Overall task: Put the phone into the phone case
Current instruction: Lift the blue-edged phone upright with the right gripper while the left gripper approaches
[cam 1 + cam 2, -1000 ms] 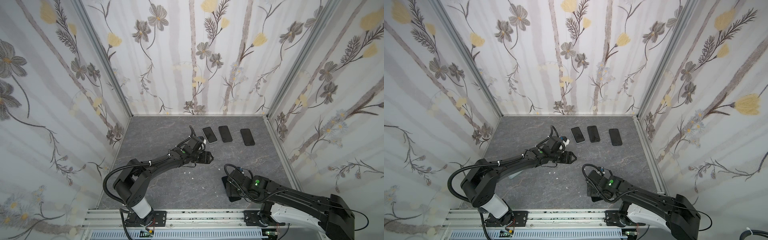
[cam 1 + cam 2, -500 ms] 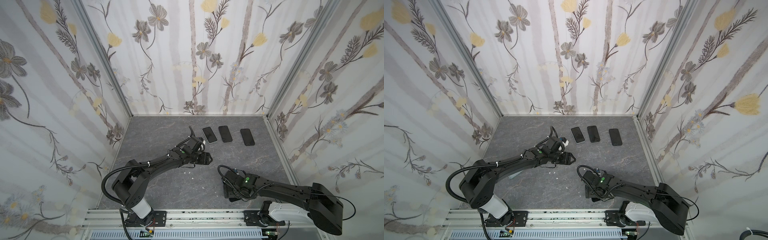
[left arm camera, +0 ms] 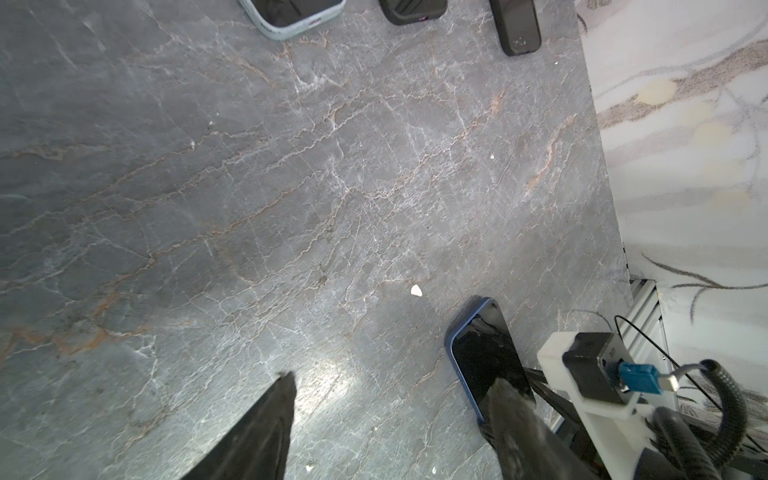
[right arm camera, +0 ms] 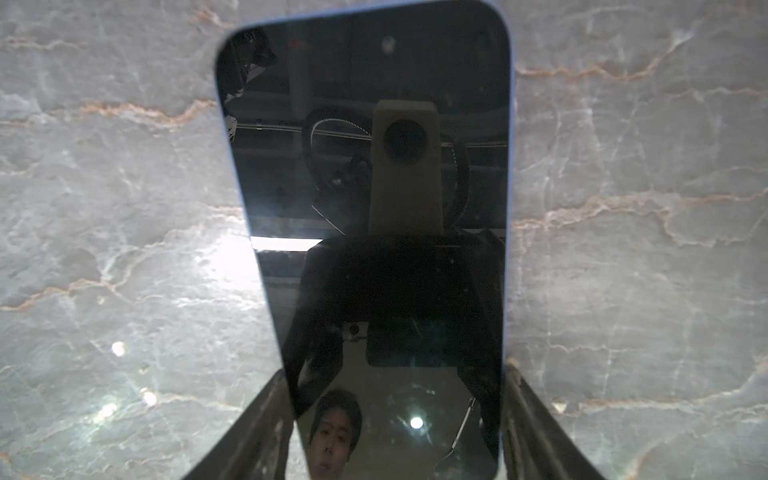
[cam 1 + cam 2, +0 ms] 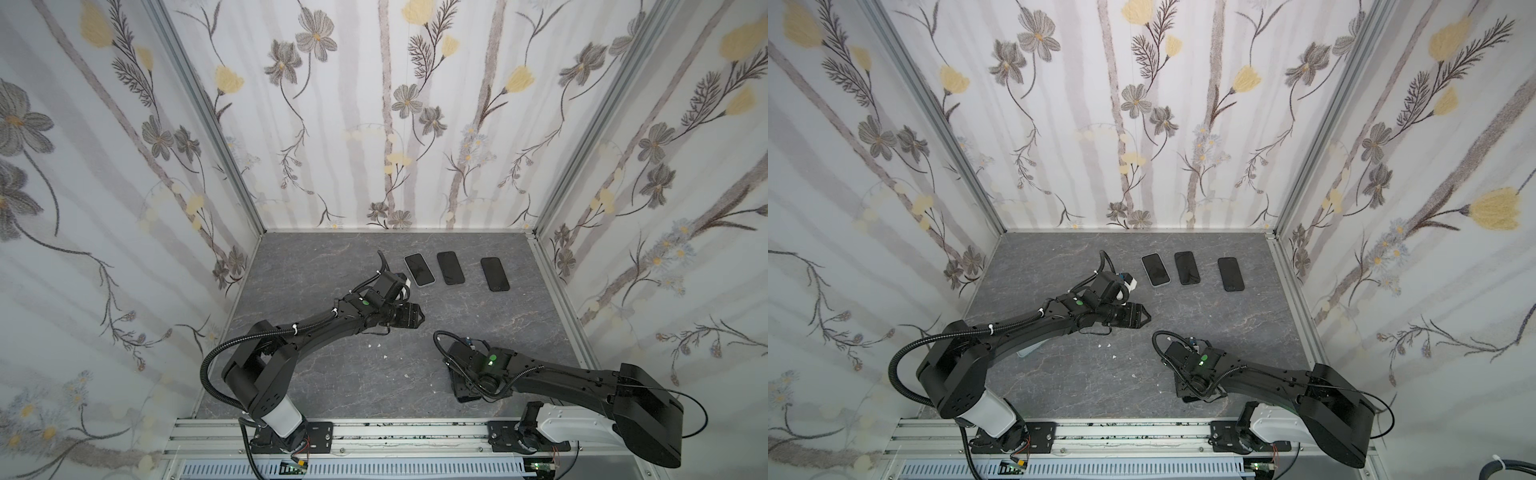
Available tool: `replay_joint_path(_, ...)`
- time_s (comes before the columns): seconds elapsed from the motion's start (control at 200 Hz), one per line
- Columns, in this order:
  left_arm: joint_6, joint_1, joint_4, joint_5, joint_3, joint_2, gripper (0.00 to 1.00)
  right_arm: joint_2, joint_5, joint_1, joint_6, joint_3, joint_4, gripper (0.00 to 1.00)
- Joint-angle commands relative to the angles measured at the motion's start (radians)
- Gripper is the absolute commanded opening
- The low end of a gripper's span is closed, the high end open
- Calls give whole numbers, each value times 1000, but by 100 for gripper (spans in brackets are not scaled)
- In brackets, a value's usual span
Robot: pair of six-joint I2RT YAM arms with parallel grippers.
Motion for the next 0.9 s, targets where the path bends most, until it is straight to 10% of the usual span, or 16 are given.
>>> replay_joint_path(0.0, 21, 1, -25, -19, 12, -17, 74, -15, -18, -2, -35, 4, 65, 58)
replay_joint_path(0.4, 37, 3, -84, -4, 60, -43, 75, -139, 118, 4, -103, 50, 45, 54)
replay_joint_path(0.894, -11, 3, -118, 333, 151, -43, 74, -214, 235, 42, -348, 254, 143, 54)
